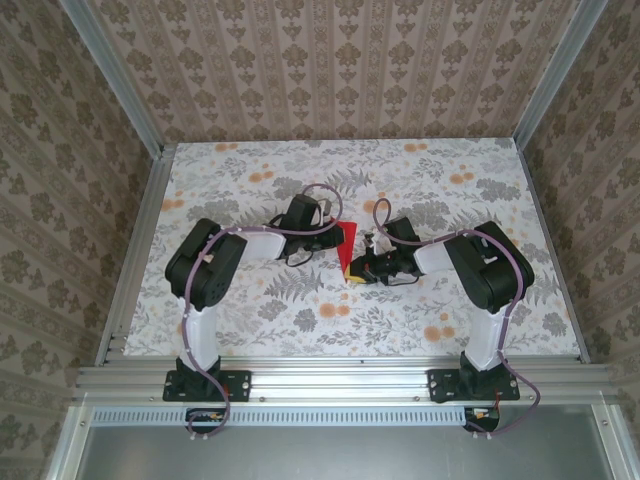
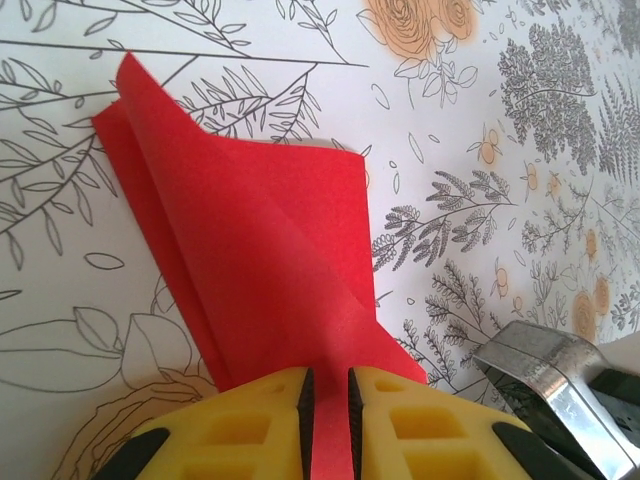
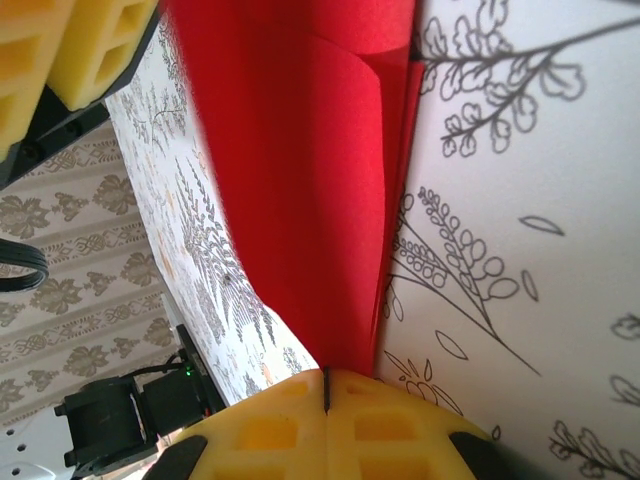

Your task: Fold a paper plane with a square sheet of paper (pick it up from the middle)

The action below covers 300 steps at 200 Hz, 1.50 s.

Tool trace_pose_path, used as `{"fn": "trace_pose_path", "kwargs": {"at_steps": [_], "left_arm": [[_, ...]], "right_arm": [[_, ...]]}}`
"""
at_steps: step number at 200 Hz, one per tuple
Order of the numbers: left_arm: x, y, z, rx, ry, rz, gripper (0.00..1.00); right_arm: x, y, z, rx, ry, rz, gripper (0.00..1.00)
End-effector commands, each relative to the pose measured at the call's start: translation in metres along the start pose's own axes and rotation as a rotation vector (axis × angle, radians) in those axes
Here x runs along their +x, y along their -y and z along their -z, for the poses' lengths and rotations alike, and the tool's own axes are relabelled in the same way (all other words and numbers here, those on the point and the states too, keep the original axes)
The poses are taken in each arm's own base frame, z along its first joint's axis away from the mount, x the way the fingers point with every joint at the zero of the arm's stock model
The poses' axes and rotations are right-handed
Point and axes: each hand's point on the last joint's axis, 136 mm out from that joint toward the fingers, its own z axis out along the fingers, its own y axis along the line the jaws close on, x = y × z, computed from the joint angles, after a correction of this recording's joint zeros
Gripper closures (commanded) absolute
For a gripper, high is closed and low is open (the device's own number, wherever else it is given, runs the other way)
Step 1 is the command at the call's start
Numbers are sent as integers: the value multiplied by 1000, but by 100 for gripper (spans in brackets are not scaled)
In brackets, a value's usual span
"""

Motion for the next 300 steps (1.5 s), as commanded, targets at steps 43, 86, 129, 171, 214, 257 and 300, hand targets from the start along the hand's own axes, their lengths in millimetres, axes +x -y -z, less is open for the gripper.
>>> {"fn": "trace_pose_path", "kwargs": {"at_steps": [43,86,129,171,214,257,300], "left_arm": [[4,-15,-7,-88,-25,-4,81],[6,-25,-6,-131,-21,4,82],[8,-30,-6,-149,-17,14,82],[4,-21,3,-126,6,-5,81],[8,-29,2,-160,-8,-9,81],[21,-42,-7,-186,-41,13,82],[33,-54,-5,-226,-63,18,83]], "right_arm": [[28,45,-4,117,-64,-164,99],[26,44,-2,118,-59,-163,99],[27,46,-2,124,-58,-166,99],[27,49,-2,137,-57,-169,99],[27,51,0,149,-54,-169,95],[14,23,14,104,9,-101,85],[-2,-1,43,160,117,15,80]]}}
